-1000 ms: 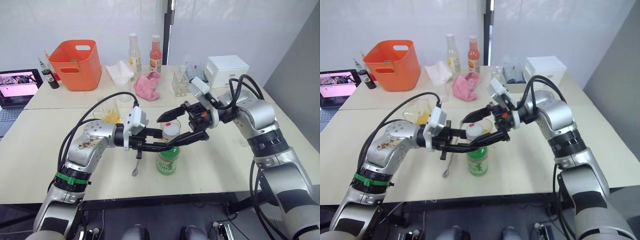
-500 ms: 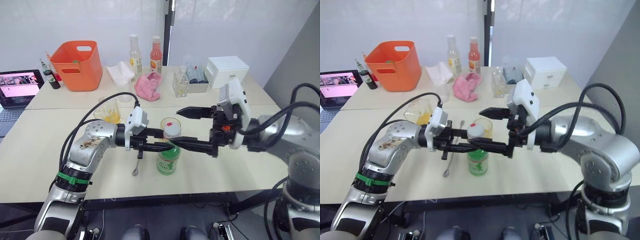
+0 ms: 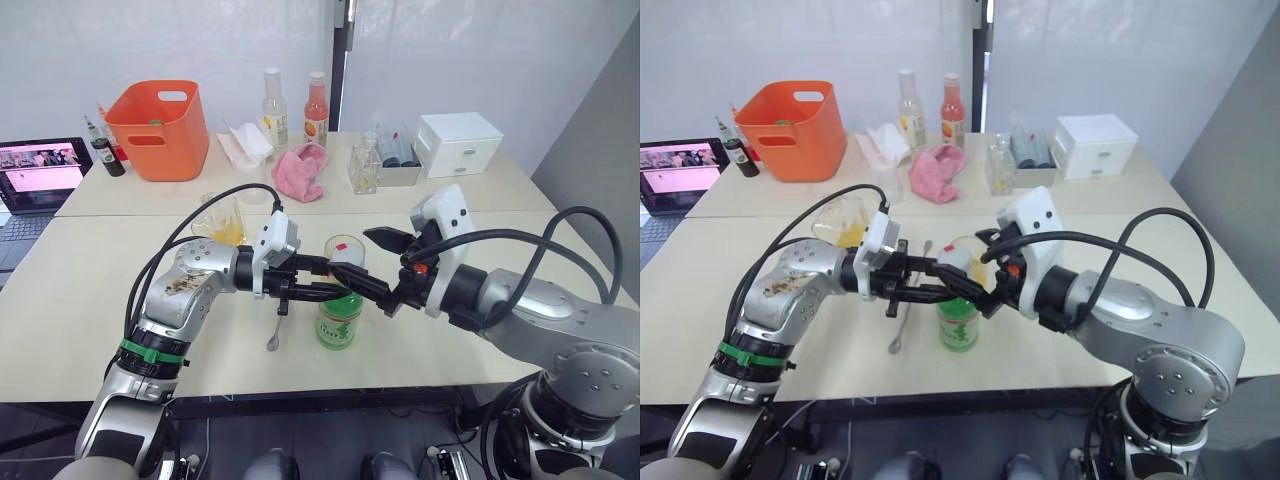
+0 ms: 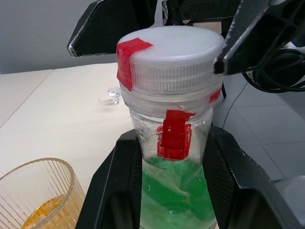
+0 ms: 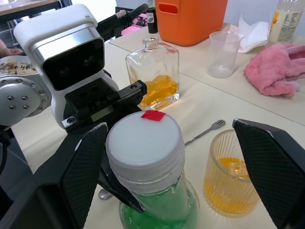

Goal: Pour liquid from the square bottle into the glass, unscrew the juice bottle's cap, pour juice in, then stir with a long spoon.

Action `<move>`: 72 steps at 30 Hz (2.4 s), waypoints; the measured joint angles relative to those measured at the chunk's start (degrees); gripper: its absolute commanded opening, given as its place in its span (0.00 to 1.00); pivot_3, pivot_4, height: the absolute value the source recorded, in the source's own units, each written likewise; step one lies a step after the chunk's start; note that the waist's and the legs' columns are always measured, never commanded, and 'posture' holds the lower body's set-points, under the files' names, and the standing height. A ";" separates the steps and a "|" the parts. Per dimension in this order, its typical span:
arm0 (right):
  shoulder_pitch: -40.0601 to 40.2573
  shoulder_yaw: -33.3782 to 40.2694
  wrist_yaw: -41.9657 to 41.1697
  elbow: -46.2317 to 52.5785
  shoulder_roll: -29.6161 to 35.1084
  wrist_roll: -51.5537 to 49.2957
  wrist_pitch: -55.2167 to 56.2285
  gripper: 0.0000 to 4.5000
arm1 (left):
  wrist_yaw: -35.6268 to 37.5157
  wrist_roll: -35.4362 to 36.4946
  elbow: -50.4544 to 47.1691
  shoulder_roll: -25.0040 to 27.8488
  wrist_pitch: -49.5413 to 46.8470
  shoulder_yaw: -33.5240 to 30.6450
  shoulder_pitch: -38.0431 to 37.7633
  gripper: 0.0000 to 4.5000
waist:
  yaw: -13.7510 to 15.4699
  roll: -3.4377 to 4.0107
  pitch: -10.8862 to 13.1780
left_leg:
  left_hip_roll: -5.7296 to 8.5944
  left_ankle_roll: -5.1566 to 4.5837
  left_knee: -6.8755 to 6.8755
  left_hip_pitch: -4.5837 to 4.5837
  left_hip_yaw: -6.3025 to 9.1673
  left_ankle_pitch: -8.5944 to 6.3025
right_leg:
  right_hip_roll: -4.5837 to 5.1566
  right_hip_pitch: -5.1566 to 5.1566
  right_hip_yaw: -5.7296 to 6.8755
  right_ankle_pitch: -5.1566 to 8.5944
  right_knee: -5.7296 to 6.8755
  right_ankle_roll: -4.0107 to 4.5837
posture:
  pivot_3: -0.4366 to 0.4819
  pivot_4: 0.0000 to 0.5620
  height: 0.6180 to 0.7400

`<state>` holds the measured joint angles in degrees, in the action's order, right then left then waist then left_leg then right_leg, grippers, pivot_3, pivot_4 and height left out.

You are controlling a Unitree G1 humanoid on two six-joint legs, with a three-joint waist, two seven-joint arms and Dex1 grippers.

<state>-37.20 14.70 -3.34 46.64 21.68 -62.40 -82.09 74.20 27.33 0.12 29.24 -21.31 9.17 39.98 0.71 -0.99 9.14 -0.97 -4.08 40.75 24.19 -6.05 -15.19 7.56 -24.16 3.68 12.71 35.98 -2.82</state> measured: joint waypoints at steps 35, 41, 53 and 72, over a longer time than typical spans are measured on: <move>-18.38 -27.99 -77.09 -47.44 17.78 23.05 44.18 0.37 | -0.87 0.17 -4.46 1.08 -0.63 -0.72 -2.39 0.32 | -0.19 0.00 0.00 | -0.03 -0.17 0.03 0.01 -0.04 -0.10 | -0.07 0.02 -0.03 0.00 -0.15 -0.02 | 0.48 0.27 1.00; -21.63 -29.19 -84.60 -53.46 15.69 26.85 47.54 0.37 | -1.17 0.18 -5.42 1.28 -1.17 -0.61 -2.64 0.32 | -0.19 0.00 0.00 | -0.06 -0.13 0.03 0.00 -0.06 -0.08 | -0.07 0.01 -0.02 0.00 -0.14 -0.02 | 0.48 0.27 1.00; -20.86 -24.93 -82.86 -49.94 15.12 25.34 42.53 1.00 | -1.73 0.20 -4.85 1.09 -1.26 -0.71 -2.52 0.32 | -0.05 0.00 0.00 | -0.08 -0.07 0.03 0.01 -0.06 -0.04 | -0.06 0.00 -0.01 0.00 -0.13 -0.02 | 0.48 0.27 1.00; -2.97 -8.08 -29.66 -7.46 9.69 12.47 13.96 1.00 | -1.52 0.13 -3.04 0.44 -1.22 -0.50 -1.66 0.32 | 0.07 0.00 0.00 | -0.07 0.01 0.05 0.01 -0.03 0.00 | -0.02 0.00 -0.01 -0.01 -0.02 -0.01 | 0.48 0.27 1.00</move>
<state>-40.17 6.62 -33.00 39.18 31.37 -49.93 -68.14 72.69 27.46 -2.92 29.69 -22.53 8.67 38.33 0.78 -0.99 9.14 -1.04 -4.07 40.80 24.20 -6.08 -15.19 7.54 -24.16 3.67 12.69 35.96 -2.84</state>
